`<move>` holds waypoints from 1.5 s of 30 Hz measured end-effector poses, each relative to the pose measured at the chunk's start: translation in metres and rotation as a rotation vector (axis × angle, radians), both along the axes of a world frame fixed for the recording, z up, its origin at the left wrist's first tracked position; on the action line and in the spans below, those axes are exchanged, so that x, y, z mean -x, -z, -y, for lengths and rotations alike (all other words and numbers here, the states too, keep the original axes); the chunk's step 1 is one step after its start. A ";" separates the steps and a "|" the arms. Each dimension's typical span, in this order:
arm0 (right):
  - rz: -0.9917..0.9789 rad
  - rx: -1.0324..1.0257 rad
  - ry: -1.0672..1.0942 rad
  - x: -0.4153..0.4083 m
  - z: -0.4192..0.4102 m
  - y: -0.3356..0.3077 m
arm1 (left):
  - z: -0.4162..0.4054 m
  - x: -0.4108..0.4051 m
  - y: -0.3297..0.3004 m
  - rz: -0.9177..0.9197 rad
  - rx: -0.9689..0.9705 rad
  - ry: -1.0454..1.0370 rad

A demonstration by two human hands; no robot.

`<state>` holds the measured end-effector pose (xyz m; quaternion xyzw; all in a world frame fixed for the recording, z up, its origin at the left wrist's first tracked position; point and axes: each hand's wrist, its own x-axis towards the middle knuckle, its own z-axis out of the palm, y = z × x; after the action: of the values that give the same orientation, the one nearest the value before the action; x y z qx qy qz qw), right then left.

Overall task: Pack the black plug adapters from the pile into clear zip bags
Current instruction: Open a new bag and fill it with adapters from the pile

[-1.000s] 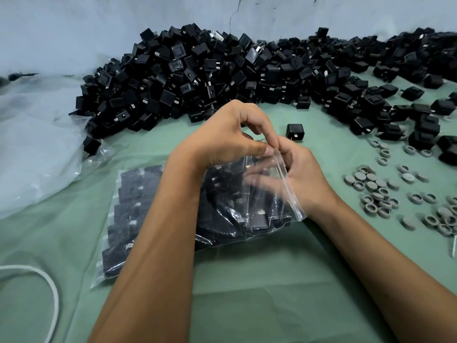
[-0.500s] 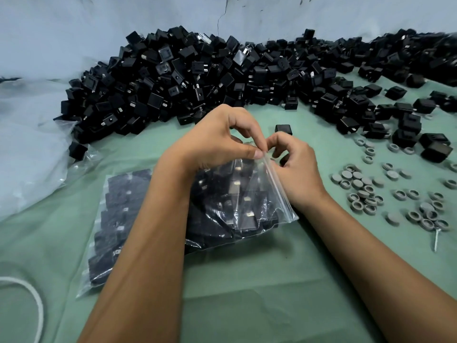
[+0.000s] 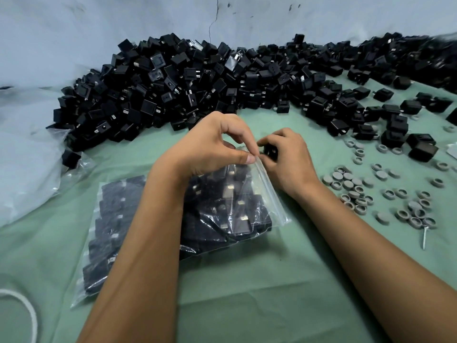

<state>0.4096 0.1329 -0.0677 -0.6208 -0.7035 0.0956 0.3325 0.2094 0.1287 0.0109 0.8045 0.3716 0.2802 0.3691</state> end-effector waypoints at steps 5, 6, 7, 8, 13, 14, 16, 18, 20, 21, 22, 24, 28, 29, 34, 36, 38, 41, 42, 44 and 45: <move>-0.342 -0.028 -0.050 -0.008 0.016 0.000 | 0.003 -0.002 -0.001 -0.020 0.005 -0.012; -0.462 0.010 -0.089 -0.008 0.019 0.001 | 0.003 -0.002 -0.001 -0.021 0.005 -0.015; -0.590 0.048 -0.139 -0.009 0.023 0.001 | 0.004 -0.003 -0.001 -0.021 0.004 -0.018; -0.689 0.068 -0.189 -0.008 0.025 0.001 | 0.004 -0.002 -0.002 -0.022 0.002 -0.023; -0.767 0.106 -0.383 -0.001 0.026 -0.001 | 0.004 0.000 -0.003 -0.036 -0.024 -0.026; -0.757 0.107 -0.397 0.000 0.026 -0.002 | 0.003 0.000 -0.003 -0.041 -0.025 -0.030; -0.697 0.098 -0.419 0.002 0.026 -0.001 | 0.003 0.000 -0.003 -0.047 -0.027 -0.043; -0.624 0.090 -0.454 0.003 0.027 -0.001 | 0.003 0.000 -0.003 -0.052 -0.028 -0.054; -0.541 0.047 -0.476 0.005 0.027 -0.001 | 0.003 0.001 -0.003 -0.052 -0.019 -0.055; -0.500 0.009 -0.476 0.006 0.028 -0.002 | 0.003 0.000 -0.003 -0.053 -0.014 -0.053; -0.466 -0.030 -0.470 0.007 0.028 -0.002 | 0.003 0.000 -0.003 -0.055 -0.012 -0.052; -0.434 -0.065 -0.437 0.009 0.030 -0.002 | 0.003 0.000 -0.002 -0.054 -0.014 -0.048; -0.417 -0.080 -0.366 0.007 0.028 0.003 | 0.001 0.001 -0.001 -0.051 -0.017 -0.047; -0.415 -0.083 -0.390 0.008 0.028 0.003 | 0.001 0.001 -0.001 -0.050 -0.017 -0.047; -0.480 -0.033 -0.522 0.015 0.033 0.002 | 0.001 0.001 -0.001 -0.044 -0.017 -0.046; -0.498 -0.047 -0.480 0.014 0.030 0.002 | 0.001 0.002 -0.001 -0.038 -0.012 -0.045; -0.450 -0.070 -0.434 0.012 0.029 0.001 | 0.001 0.002 -0.001 -0.038 -0.015 -0.047; -0.319 -0.038 -0.487 0.015 0.032 0.004 | 0.002 0.000 -0.001 -0.045 -0.024 -0.046; -0.307 -0.030 -0.506 0.017 0.033 0.004 | 0.002 0.000 -0.001 -0.046 -0.029 -0.045; -0.326 -0.025 -0.484 0.018 0.033 0.002 | 0.001 0.001 -0.001 -0.041 -0.029 -0.038; -0.333 -0.027 -0.445 0.017 0.032 0.000 | 0.001 0.001 -0.001 -0.037 -0.027 -0.036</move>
<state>0.3922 0.1009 -0.0678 -0.4223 -0.7594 0.2574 0.4228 0.2082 0.1273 0.0118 0.8077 0.3887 0.2769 0.3462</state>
